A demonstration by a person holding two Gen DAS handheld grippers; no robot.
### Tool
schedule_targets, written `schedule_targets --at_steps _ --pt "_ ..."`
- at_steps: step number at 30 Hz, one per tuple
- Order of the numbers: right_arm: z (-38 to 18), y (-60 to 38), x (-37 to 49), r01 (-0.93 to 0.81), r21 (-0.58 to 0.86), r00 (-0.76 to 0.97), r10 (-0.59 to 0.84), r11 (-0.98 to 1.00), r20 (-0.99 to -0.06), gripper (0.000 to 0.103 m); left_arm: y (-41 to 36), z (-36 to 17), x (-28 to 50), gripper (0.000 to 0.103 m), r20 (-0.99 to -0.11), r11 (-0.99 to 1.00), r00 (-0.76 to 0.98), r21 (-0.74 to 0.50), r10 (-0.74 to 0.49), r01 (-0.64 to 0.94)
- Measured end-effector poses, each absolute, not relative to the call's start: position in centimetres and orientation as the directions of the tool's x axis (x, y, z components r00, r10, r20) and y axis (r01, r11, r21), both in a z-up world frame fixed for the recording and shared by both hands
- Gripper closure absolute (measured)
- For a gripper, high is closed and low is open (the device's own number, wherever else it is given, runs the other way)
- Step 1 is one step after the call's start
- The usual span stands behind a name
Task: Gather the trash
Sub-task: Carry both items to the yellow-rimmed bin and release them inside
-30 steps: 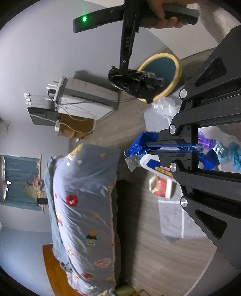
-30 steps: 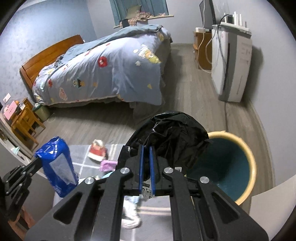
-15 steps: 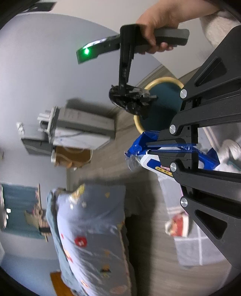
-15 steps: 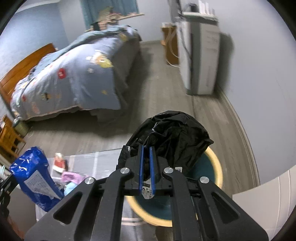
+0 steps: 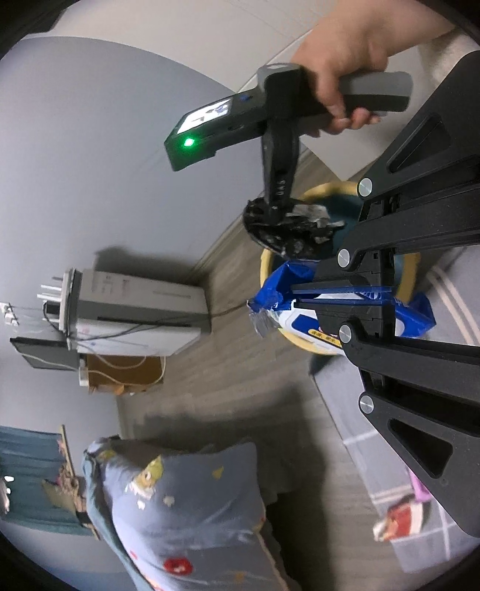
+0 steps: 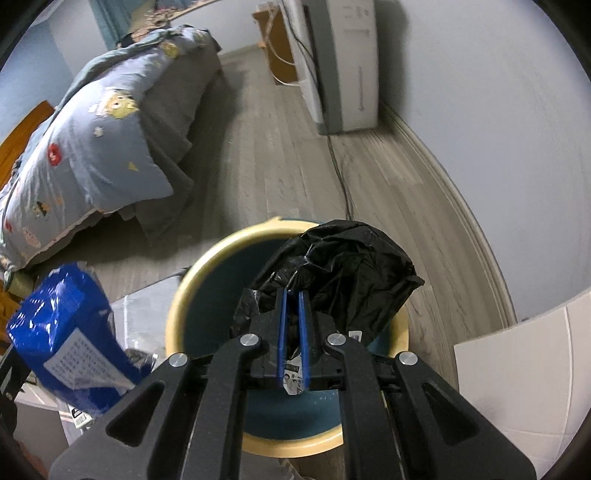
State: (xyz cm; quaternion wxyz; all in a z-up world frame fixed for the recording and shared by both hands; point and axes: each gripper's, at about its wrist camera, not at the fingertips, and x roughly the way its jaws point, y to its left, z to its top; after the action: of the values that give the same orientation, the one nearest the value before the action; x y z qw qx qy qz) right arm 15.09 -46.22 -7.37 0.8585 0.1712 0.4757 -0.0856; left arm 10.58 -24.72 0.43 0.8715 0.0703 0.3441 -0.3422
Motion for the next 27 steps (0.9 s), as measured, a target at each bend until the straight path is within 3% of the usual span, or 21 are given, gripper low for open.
schedule_targets --at_steps 8,13,17,20,21,23,25,27 --pt "-8.9 -47.2 15.2 0.343 0.237 0.504 0.035 0.909 -0.863 0.097 -26.7 -2.1 13.1 0.100 -0.676 0.776 0.515 -0.136 -0.527 0.616" --pt "-8.8 -47.1 15.3 0.328 0.245 0.506 0.049 0.912 -0.861 0.096 -26.1 -2.8 13.5 0.088 -0.683 0.793 0.518 -0.150 -0.515 0.591" --pt "-8.8 -47.1 15.2 0.327 0.247 0.505 0.052 0.912 -0.861 0.096 -25.3 -3.1 13.5 0.085 -0.688 0.802 0.521 -0.150 -0.505 0.579" --pt "-8.8 -46.7 15.4 0.316 0.249 0.503 0.061 0.915 -0.862 0.095 -24.9 -2.9 13.3 0.073 -0.686 0.807 0.537 -0.126 -0.491 0.577" --pt "-8.8 -46.6 15.4 0.311 0.256 0.504 0.069 0.915 -0.861 0.095 -24.7 -2.8 13.1 0.064 -0.684 0.809 0.545 -0.113 -0.485 0.577" --pt "-8.7 -46.2 15.6 0.298 0.279 0.510 0.095 0.913 -0.855 0.084 -24.4 -2.4 12.6 0.054 -0.678 0.809 0.563 -0.081 -0.473 0.582" --pt "-8.5 -45.9 15.6 0.295 0.278 0.515 0.093 0.914 -0.852 0.049 -23.9 -2.0 12.2 0.041 -0.673 0.811 0.581 -0.048 -0.457 0.583" --pt "-8.1 -45.5 15.5 0.293 0.277 0.521 0.091 0.915 -0.849 0.044 -23.2 -1.8 12.0 0.031 -0.669 0.816 0.596 -0.027 -0.444 0.577"
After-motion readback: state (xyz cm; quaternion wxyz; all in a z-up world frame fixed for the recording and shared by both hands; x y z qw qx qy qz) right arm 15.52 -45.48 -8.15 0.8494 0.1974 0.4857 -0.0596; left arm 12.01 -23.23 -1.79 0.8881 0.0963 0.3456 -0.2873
